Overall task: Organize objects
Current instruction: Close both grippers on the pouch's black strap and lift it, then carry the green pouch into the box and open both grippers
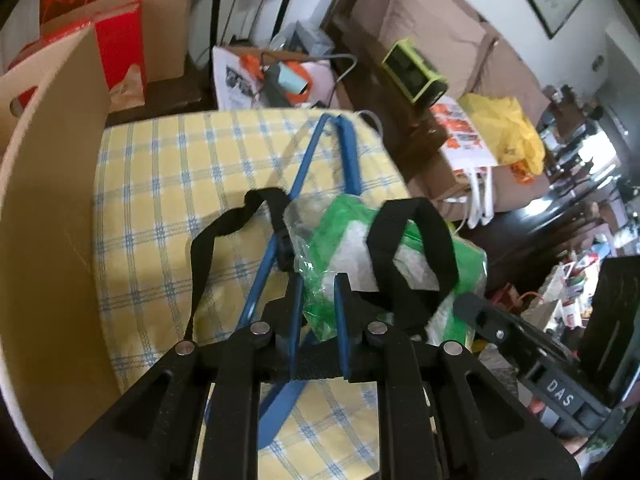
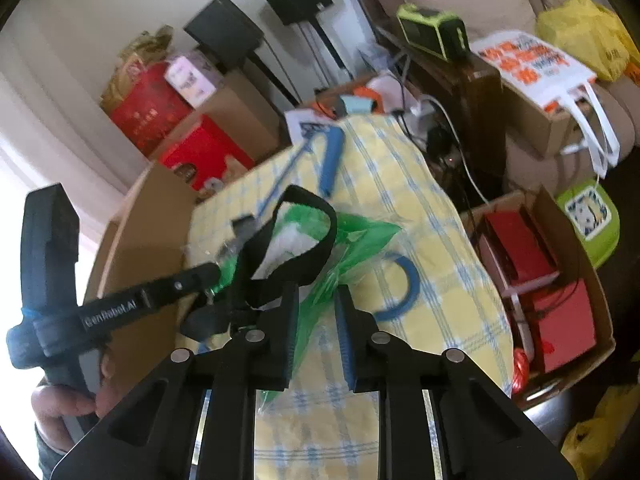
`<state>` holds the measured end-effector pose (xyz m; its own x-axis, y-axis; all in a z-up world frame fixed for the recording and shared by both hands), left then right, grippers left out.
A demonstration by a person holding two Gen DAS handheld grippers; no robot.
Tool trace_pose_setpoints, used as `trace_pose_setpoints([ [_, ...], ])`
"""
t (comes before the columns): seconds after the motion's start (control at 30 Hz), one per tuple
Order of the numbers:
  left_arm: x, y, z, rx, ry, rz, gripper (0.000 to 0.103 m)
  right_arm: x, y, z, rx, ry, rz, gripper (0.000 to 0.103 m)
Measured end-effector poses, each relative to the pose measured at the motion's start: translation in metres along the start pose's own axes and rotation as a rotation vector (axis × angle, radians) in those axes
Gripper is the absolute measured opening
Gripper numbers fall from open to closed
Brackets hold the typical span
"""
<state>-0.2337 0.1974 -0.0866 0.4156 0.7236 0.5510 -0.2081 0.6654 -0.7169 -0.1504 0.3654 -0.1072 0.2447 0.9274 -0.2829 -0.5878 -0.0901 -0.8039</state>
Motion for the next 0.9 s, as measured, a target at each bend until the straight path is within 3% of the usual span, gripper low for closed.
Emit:
trace_pose_setpoints([
  [0.43, 0.034, -0.087, 0.018, 0.161, 0.063, -0.096, 0.012, -0.035, -0.066, 0.036, 0.136, -0.047, 0.063, 0.019],
  [0.9, 0.020, -0.187, 0.019, 0.300, 0.075, -0.066, 0.012, -0.112, -0.093, 0.041, 0.158, -0.151, 0.151, 0.019],
])
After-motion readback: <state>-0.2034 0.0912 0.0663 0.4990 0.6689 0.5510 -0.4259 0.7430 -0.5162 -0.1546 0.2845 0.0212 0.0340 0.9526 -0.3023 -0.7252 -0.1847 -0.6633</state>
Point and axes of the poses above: each gripper's, at about its wrist camera, not at the fingertips, and y roughly the way its jaws point, x to its right, z to its top, the point moved 3 cm from there along y, roughly the way its jaws point, and after that the axes turned 15 degrees about -z, right-handed, at the moved point
